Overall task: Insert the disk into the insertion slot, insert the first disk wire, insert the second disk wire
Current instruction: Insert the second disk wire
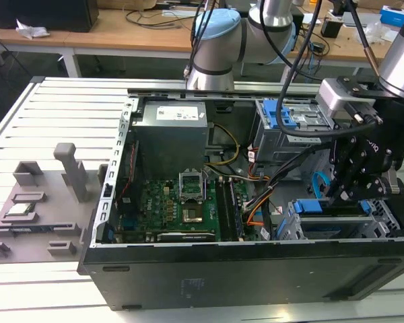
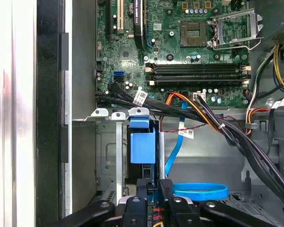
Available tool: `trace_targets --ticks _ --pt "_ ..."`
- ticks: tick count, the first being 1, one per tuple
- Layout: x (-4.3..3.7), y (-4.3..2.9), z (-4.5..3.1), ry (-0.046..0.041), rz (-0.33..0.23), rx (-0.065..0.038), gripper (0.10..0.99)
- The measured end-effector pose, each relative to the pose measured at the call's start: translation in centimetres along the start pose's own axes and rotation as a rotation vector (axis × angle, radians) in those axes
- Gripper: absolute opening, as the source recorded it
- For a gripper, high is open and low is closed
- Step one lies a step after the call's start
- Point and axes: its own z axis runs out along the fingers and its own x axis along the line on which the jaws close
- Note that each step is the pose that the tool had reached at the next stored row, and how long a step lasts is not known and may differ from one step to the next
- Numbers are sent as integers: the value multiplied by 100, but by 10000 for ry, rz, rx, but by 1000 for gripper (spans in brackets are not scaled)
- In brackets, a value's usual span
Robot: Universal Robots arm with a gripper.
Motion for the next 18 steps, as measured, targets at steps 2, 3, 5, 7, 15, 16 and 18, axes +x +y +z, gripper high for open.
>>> trace_targets --ticks 2,3,5,7,15,16,18 --pt "1 1 -14 6 0 0 235" --pt "3 2 -41 4 0 0 235" --pt "7 6 -131 6 0 0 235" --pt "3 12 -256 4 1 0 235" --pt "-19 20 -436 3 0 0 106" --pt "-19 20 -438 6 0 0 106" --pt "-19 20 -439 5 0 0 106"
